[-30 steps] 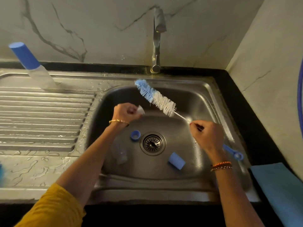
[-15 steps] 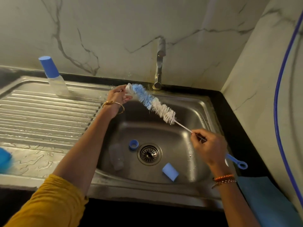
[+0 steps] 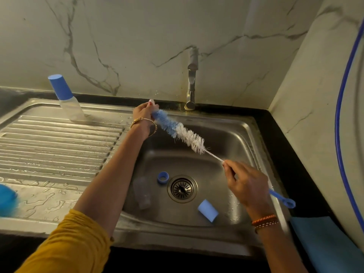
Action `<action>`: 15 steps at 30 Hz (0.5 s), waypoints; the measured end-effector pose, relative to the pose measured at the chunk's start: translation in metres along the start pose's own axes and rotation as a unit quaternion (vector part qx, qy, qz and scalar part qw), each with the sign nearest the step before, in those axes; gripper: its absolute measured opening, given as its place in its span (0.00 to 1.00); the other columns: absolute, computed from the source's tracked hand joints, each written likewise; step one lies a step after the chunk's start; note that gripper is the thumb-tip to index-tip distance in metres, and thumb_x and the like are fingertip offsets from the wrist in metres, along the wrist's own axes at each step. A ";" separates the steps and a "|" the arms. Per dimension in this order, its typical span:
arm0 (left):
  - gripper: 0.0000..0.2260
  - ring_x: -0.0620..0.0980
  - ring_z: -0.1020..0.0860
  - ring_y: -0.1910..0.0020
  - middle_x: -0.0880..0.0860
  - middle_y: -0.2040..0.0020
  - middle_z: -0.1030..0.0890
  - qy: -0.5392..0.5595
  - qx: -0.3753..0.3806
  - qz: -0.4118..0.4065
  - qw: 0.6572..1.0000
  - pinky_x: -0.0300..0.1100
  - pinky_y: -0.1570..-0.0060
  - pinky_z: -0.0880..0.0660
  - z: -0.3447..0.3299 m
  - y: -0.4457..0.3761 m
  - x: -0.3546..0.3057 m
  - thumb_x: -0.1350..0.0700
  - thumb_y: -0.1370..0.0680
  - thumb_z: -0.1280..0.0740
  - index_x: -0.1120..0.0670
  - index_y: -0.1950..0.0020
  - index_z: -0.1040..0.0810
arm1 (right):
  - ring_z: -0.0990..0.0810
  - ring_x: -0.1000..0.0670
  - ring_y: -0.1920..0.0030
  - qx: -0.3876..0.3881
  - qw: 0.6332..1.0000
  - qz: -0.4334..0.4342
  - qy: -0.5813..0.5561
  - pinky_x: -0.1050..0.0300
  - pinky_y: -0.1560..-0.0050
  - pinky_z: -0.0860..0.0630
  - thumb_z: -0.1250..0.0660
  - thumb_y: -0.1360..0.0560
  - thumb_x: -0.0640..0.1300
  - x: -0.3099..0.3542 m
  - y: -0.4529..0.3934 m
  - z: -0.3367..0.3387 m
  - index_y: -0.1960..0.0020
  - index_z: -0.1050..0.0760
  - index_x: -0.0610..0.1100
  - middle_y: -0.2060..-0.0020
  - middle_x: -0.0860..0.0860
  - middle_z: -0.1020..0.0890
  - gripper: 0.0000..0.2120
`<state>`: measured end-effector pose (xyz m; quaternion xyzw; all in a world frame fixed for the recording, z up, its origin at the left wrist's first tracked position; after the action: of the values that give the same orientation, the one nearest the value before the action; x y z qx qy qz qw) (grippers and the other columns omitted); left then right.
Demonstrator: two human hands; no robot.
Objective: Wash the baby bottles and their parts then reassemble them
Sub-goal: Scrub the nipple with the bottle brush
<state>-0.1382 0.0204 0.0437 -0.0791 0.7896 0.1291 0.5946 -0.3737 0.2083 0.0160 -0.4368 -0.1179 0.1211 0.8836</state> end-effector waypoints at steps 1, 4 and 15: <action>0.15 0.46 0.24 0.59 0.52 0.59 0.25 0.000 -0.013 0.004 1.000 0.37 0.54 0.25 -0.001 -0.001 0.001 0.63 0.24 0.34 0.65 0.39 0.27 | 0.25 0.52 0.77 -0.008 1.000 -0.004 0.004 0.62 0.80 0.29 0.39 0.25 0.44 0.004 0.003 -0.002 0.59 0.19 0.42 0.73 0.50 0.20 0.12; 0.16 0.45 0.26 0.63 0.55 0.55 0.22 0.004 -0.042 0.034 0.999 0.36 0.61 0.26 -0.005 -0.001 0.003 0.60 0.23 0.36 0.65 0.37 0.28 | 0.24 0.52 0.76 -0.008 0.999 -0.046 -0.010 0.61 0.79 0.28 0.40 0.24 0.43 0.015 0.009 -0.008 0.58 0.19 0.42 0.71 0.50 0.19 0.12; 0.12 0.47 0.23 0.57 0.52 0.55 0.22 0.011 0.099 0.035 0.994 0.41 0.54 0.23 -0.005 0.007 -0.014 0.62 0.20 0.42 0.61 0.39 0.25 | 0.35 0.59 0.83 0.311 0.736 -0.453 -0.396 0.69 0.81 0.41 0.35 0.25 0.37 0.008 -0.010 -0.017 0.63 0.19 0.41 0.82 0.57 0.29 0.09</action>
<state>-0.1414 0.0253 0.0592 0.0062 0.8072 0.0703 0.5860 -0.3599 0.1927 0.0147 0.0553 -0.5970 -0.1009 0.7940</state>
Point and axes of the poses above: each hand's wrist, its own y-axis away from the middle knuckle, its own z-axis out of the back of the hand, x = y × z, the point moved 3 cm from there along -y, towards the middle knuckle
